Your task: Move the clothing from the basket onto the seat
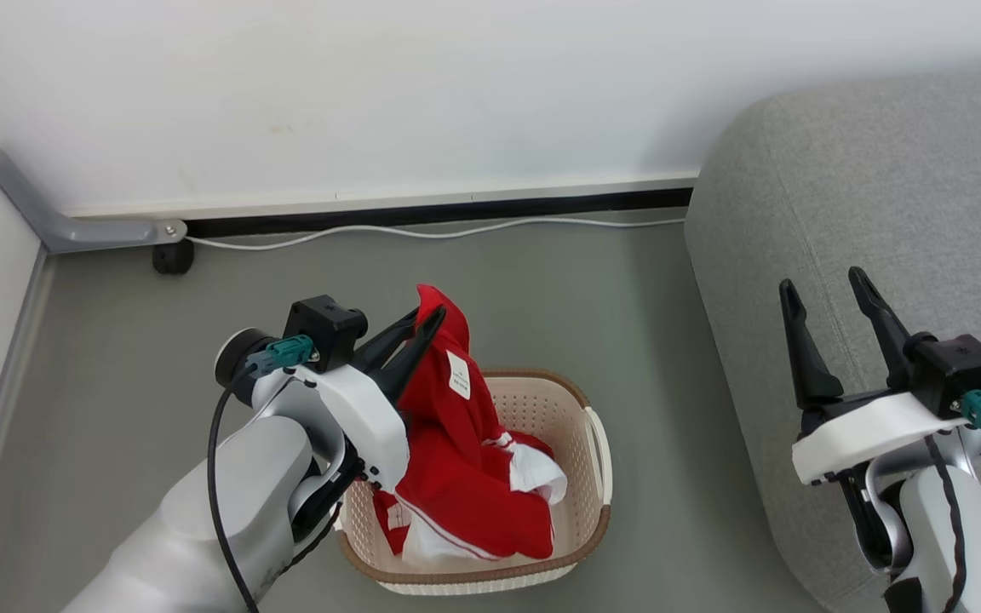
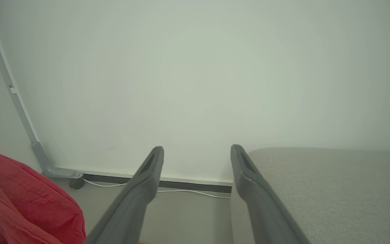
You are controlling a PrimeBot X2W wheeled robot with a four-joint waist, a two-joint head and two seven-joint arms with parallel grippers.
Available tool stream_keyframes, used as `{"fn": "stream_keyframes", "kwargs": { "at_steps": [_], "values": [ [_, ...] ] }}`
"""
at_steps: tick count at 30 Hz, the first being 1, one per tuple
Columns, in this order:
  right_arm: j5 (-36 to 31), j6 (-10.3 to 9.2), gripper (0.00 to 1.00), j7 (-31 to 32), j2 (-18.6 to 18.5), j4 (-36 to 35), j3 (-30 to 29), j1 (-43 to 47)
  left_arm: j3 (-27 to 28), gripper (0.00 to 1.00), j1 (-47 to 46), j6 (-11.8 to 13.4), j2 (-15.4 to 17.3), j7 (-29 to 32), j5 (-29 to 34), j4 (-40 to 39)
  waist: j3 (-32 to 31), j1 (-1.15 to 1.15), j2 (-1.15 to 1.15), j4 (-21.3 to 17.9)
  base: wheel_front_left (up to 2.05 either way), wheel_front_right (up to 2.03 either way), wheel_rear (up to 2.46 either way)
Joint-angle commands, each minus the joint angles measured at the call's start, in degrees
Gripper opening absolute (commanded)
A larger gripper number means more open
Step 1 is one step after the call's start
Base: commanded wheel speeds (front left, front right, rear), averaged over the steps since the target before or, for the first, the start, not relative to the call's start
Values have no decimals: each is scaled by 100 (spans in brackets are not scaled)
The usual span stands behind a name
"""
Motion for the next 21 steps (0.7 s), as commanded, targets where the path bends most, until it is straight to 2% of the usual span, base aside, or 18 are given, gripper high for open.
{"fn": "stream_keyframes", "kwargs": {
  "at_steps": [1, 12, 21],
  "values": [
    [-54, 40, 100, -34, -33, -96, 46, 79, 323, 0, -94, -2, 145, -75, 87, -177, -177, 0, 0, 112, 0, 0, 0],
    [-100, 40, 100, -34, 68, 205, -133, 484, 727, 0, -344, -2, 247, -75, 506, -753, -435, 0, 0, 316, 0, 0, 0],
    [-133, 40, 100, -34, 128, 259, -223, 591, 752, 0, -930, -2, 375, -75, 704, -1158, -476, 0, 0, 405, 0, 0, 0]
  ]
}}
